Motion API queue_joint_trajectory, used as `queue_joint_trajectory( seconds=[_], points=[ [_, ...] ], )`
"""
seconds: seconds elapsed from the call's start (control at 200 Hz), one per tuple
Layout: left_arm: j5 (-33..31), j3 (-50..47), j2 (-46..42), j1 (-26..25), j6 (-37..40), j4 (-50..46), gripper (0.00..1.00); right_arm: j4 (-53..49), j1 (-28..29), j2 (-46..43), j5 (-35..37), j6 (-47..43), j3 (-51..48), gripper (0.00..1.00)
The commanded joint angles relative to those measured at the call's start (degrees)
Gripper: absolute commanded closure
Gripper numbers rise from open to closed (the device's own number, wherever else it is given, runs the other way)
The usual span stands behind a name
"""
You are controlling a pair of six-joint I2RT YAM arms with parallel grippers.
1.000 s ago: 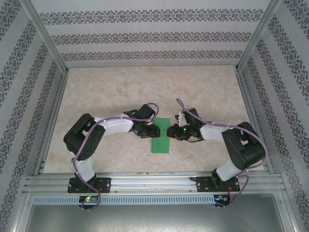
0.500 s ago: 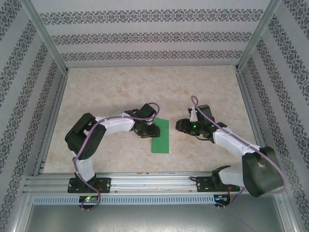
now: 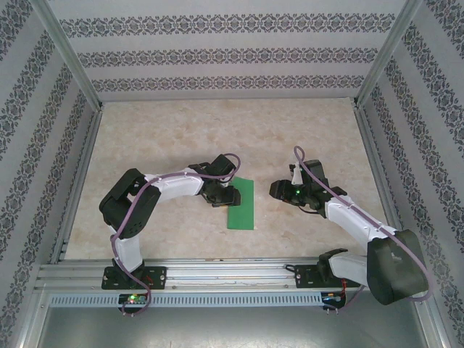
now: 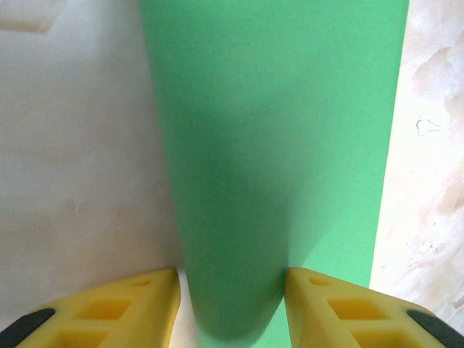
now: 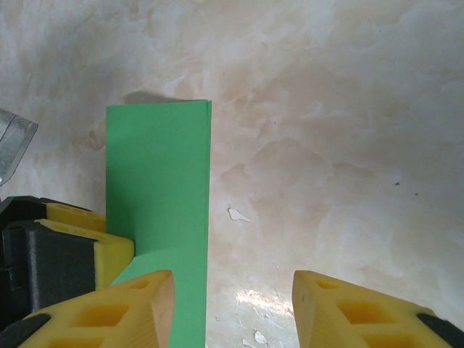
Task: Fold a paper plane with a square sheet of paper (fold left side to right side)
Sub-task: First fold in half a square sheet of paper at the center of the table.
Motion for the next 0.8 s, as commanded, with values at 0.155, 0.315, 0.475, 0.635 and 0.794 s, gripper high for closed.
queue_joint_trajectory(
  seconds=[0.155,0.315,0.475,0.635,0.794],
  points=[
    [-1.08,-0.40,4.20,-1.67,1.14,-2.90,0.56,-0.83,-0.43,-0.11,0.35,-0.88,-0.95,0.53],
    [-0.63,0.50,5.05,-2.02,1.57,-3.30,0.55,-0.70,-0.46,-0.16,0.17,-0.89,-1.10,0.53],
    [-0.75,1.15,5.77,-2.37,1.80,-3.85,0.55,-0.69,-0.45,-0.20,0.13,-0.87,-1.23,0.53],
    [-0.98,1.81,6.05,-2.55,2.11,-4.53,0.55,-0.63,-0.46,-0.11,0.00,-0.89,-1.40,0.53],
    [-1.00,2.54,6.59,-2.90,2.46,-5.29,0.54,-0.59,-0.46,-0.11,-0.27,-0.85,-1.47,0.53]
  ],
)
